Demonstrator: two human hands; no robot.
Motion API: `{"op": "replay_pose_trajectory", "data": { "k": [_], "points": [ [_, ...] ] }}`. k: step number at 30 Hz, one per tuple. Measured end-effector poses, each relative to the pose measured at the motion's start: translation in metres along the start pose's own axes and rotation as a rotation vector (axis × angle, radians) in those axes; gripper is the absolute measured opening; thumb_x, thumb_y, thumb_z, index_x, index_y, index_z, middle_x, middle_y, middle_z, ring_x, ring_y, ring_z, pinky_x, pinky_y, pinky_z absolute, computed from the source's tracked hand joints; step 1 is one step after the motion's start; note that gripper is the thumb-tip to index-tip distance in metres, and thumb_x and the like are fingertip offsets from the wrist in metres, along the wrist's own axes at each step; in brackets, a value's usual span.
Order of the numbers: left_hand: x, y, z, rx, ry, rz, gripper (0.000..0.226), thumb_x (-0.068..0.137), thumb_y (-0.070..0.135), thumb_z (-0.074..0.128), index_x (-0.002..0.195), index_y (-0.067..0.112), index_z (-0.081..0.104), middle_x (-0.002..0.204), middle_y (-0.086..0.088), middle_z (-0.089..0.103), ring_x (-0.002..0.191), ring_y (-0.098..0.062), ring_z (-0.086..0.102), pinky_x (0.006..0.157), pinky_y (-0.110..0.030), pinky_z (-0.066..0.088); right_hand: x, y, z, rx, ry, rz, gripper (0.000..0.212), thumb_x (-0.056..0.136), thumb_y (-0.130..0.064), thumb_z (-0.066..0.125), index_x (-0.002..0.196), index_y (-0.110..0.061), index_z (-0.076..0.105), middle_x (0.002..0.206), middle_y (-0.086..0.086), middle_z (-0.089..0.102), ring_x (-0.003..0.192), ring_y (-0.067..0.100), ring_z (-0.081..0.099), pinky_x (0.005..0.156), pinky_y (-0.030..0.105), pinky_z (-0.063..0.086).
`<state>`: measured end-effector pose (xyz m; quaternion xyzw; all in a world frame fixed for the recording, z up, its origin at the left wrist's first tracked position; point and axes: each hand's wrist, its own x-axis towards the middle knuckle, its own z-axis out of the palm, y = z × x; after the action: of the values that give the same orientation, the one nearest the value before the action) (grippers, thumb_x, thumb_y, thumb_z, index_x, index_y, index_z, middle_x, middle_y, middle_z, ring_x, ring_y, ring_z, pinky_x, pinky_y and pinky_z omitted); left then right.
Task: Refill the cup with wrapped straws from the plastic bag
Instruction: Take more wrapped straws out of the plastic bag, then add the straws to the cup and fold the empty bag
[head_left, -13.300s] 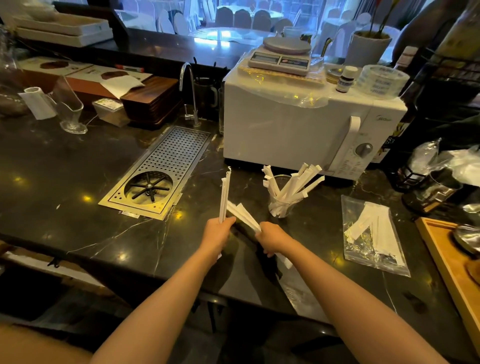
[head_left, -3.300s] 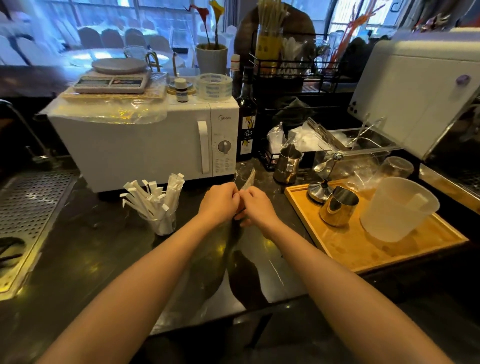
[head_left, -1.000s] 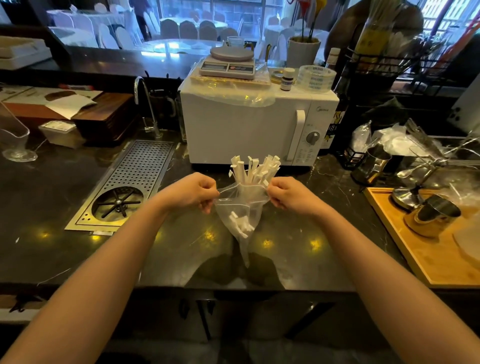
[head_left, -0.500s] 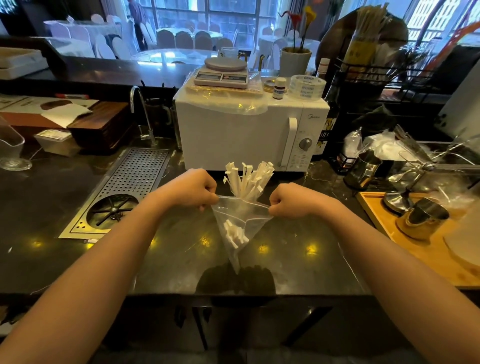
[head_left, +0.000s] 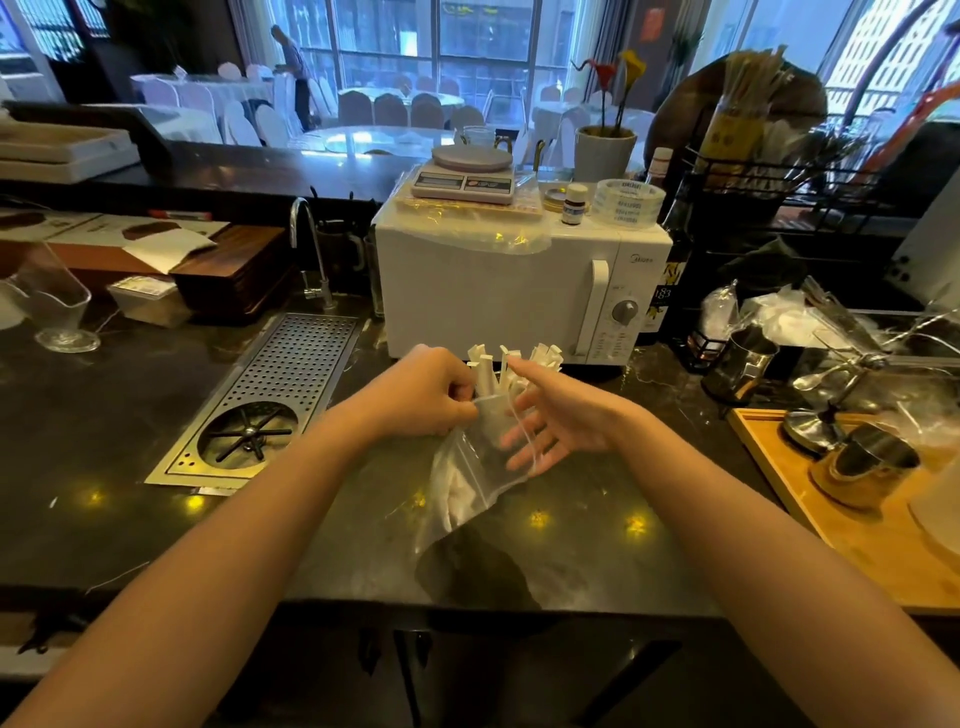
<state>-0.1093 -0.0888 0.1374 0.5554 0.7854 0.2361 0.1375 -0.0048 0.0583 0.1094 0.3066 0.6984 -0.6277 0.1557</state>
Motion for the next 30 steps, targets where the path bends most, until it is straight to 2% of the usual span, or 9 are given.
{"op": "replay_pose_trajectory", "data": {
  "k": [3,5,8,13,17,20,22,25,30],
  "points": [
    [-0.006,0.007,0.005,0.074,-0.034,0.070,0.031,0.082,0.010,0.059,0.054,0.017,0.047,0.054,0.006,0.044,0.048,-0.006,0.040,0.049,-0.011,0.040,0.013,0.004,0.009,-0.030,-0.039,0.085,0.056,0.088,-0.058,0.036,0.104,-0.006,0.052,0.090,0.015,0.062,0.072,0.024,0.066,0.060,0.029,0.058],
    [-0.011,0.011,0.009,0.118,-0.062,0.109,0.035,0.083,0.013,0.059,0.052,0.020,0.045,0.054,0.006,0.045,0.049,-0.007,0.041,0.055,-0.016,0.042,0.020,0.009,0.013,-0.101,0.000,0.128,0.034,0.091,-0.040,0.045,0.089,-0.007,0.056,0.089,0.015,0.059,0.085,0.028,0.062,0.082,0.036,0.055],
    [-0.017,0.013,0.016,0.145,-0.105,0.165,0.036,0.084,0.016,0.057,0.052,0.023,0.042,0.055,0.005,0.045,0.052,-0.010,0.043,0.067,-0.026,0.051,0.023,0.012,0.020,-0.260,0.013,0.200,0.022,0.093,-0.019,0.048,0.102,-0.001,0.057,0.119,0.026,0.058,0.111,0.036,0.056,0.102,0.041,0.045],
    [-0.025,0.007,0.020,0.070,-0.119,0.190,0.040,0.083,0.015,0.058,0.049,0.026,0.040,0.054,0.005,0.044,0.051,-0.010,0.042,0.060,-0.025,0.044,0.031,0.012,0.033,-0.324,-0.034,0.255,0.028,0.093,-0.013,0.048,0.113,0.006,0.054,0.131,0.028,0.053,0.105,0.036,0.062,0.069,0.026,0.051],
    [-0.032,-0.003,0.021,-0.074,-0.091,0.164,0.038,0.083,0.013,0.058,0.051,0.026,0.043,0.055,0.007,0.045,0.051,-0.006,0.041,0.056,-0.014,0.039,0.037,0.011,0.039,-0.154,-0.015,0.235,0.026,0.092,-0.014,0.052,0.109,0.004,0.056,0.088,0.017,0.067,0.068,0.021,0.071,0.052,0.023,0.056],
    [-0.036,-0.014,0.023,-0.136,-0.054,0.153,0.036,0.082,0.015,0.061,0.052,0.025,0.045,0.054,0.008,0.046,0.050,-0.003,0.041,0.051,-0.010,0.040,0.044,0.012,0.043,-0.041,0.009,0.159,0.034,0.089,-0.010,0.056,0.119,0.004,0.053,0.083,0.011,0.064,0.066,0.015,0.066,0.061,0.023,0.056],
    [-0.039,-0.020,0.023,-0.156,-0.013,0.160,0.035,0.081,0.018,0.064,0.052,0.027,0.046,0.054,0.009,0.046,0.048,-0.001,0.041,0.049,-0.008,0.039,0.047,0.010,0.045,-0.020,0.046,0.094,0.019,0.087,-0.008,0.057,0.105,-0.002,0.059,0.081,0.008,0.063,0.068,0.014,0.064,0.065,0.023,0.055],
    [-0.046,-0.026,0.021,-0.201,0.057,0.188,0.032,0.079,0.023,0.065,0.053,0.028,0.047,0.053,0.011,0.046,0.046,0.000,0.045,0.047,-0.006,0.039,0.045,0.002,0.046,0.058,0.093,0.009,0.013,0.084,-0.002,0.059,0.074,-0.009,0.055,0.074,0.006,0.062,0.063,0.012,0.064,0.060,0.022,0.055],
    [-0.060,-0.034,0.008,-0.384,0.177,0.129,0.027,0.083,0.019,0.061,0.059,0.026,0.051,0.056,0.009,0.049,0.046,0.004,0.048,0.046,-0.005,0.039,0.036,-0.019,0.048,0.246,0.055,-0.122,0.017,0.089,-0.001,0.050,0.075,-0.009,0.052,0.077,0.008,0.058,0.047,0.007,0.065,0.044,0.017,0.053]
  ]
}}
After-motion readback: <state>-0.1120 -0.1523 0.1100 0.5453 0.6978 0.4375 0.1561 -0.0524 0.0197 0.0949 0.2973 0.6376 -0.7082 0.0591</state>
